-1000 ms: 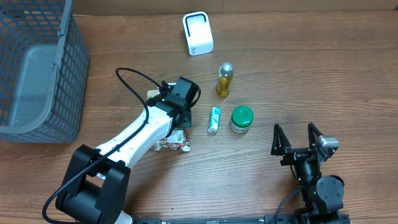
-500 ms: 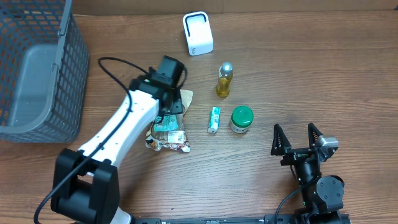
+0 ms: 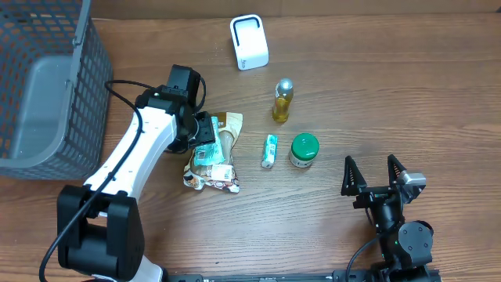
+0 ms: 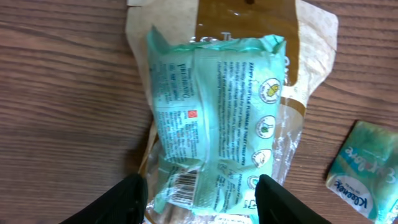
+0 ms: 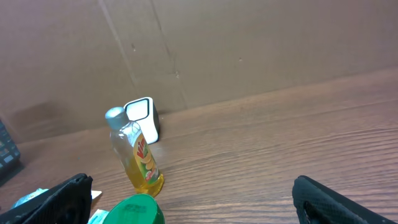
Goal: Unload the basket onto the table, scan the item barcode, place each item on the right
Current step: 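Lift the snack bag out and carry it toward the table center, then lower the bag onto the table and pull the green pack away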
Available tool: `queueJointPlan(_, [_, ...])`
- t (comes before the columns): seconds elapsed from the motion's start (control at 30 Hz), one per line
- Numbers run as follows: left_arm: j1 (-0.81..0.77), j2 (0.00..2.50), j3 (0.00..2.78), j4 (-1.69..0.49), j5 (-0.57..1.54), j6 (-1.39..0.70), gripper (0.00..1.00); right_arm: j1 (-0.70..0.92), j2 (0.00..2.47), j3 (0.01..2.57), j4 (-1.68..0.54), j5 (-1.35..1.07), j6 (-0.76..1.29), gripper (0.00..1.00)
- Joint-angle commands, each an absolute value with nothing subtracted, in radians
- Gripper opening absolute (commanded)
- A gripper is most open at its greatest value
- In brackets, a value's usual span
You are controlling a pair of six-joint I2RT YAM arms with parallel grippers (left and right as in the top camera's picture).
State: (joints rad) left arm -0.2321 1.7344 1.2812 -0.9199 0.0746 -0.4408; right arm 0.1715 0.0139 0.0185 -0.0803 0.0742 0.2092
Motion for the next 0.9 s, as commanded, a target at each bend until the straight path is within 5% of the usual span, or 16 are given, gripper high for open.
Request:
queueJointPlan(0.0, [-0.229, 1.746, 1.266, -0.907, 0.098, -0.418, 0.57, 0.168, 0.004, 0.008, -0.077, 0.069, 0.204, 1.0])
queueJointPlan(0.73, [-0.239, 1.746, 1.052, -0.638, 0.105, -0.418, 0.63, 0.168, 0.004, 0.008, -0.077, 0.069, 0.204, 1.0])
queueJointPlan(0.87, [-0.242, 1.746, 1.05, -0.633, 0.106, -0.418, 0.52, 0.168, 0.004, 0.008, -0.077, 0.069, 0.204, 1.0])
